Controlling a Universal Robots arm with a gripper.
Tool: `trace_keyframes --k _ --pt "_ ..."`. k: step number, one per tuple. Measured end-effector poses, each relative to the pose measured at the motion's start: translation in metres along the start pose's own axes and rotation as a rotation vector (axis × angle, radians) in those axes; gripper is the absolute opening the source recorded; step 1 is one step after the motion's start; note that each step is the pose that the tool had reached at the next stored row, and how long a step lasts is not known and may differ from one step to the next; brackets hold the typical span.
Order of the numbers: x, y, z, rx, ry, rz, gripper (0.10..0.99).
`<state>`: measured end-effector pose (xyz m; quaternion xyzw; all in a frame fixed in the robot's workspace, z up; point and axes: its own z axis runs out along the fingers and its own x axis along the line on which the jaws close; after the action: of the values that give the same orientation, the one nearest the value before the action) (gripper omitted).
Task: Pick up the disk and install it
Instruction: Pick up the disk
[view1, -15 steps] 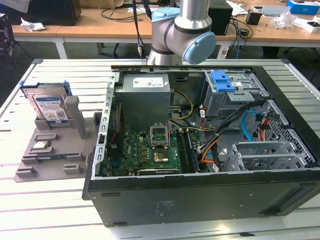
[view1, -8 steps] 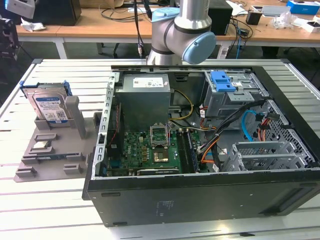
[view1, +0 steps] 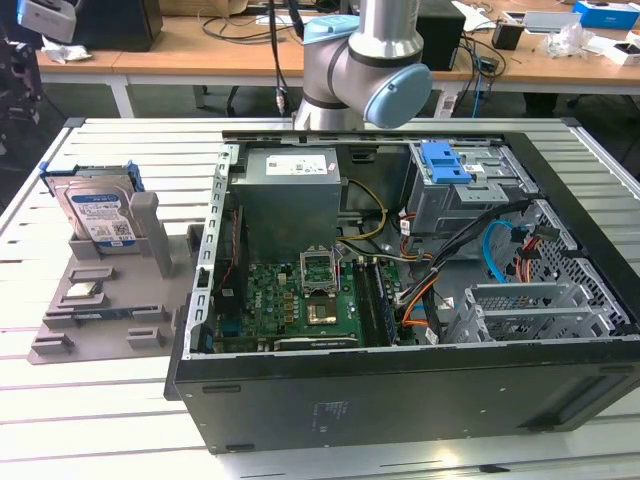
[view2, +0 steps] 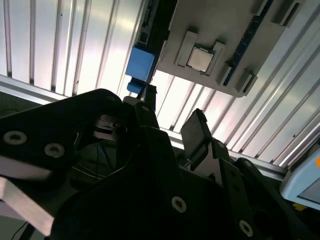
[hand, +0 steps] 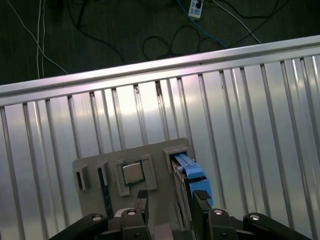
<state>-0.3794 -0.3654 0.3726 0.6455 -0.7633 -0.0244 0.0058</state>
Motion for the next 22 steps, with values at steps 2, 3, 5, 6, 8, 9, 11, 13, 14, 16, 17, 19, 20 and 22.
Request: trace_keyframes --k 2,3,5,6,8,9,11,13,14,16,17,19,20,22 --pt "-0.0025 -0.0015 0.0015 0.000 0.0008 -0.009 0.482" --pt "-0.0037 -0.0019 0.0029 0.000 0.0014 -0.026 0.482" --pt "-0.0044 -0.0020 0.0045 -0.001 0.0033 -0.064 0.482" --pt "-0.0048 -0.0020 0.0049 -0.002 0.0037 -0.073 0.482" --pt "-0.0095 -0.0043 0.0061 -0.002 0.0046 -0.092 0.482" --pt "-0.0115 -0.0053 0.0064 -0.002 0.0047 -0.095 0.482" --pt "-0.0146 -0.0068 0.0066 -0.002 0.0049 -0.101 0.482" --pt "-0.0186 -0.0086 0.0069 -0.002 0.0052 -0.107 0.482" --pt "-0.0228 -0.0103 0.0073 -0.002 0.0053 -0.112 0.482" --pt "-0.0256 -0.0109 0.0076 -0.003 0.0056 -0.115 0.482" --pt "-0.0270 -0.0109 0.0081 -0.003 0.0056 -0.116 0.482" --pt "-0.0276 -0.0111 0.0097 -0.003 0.0056 -0.117 0.482" --pt "-0.0277 -0.0111 0.0101 -0.003 0.0057 -0.117 0.482" --pt "-0.0277 -0.0112 0.0118 -0.003 0.0056 -0.117 0.482"
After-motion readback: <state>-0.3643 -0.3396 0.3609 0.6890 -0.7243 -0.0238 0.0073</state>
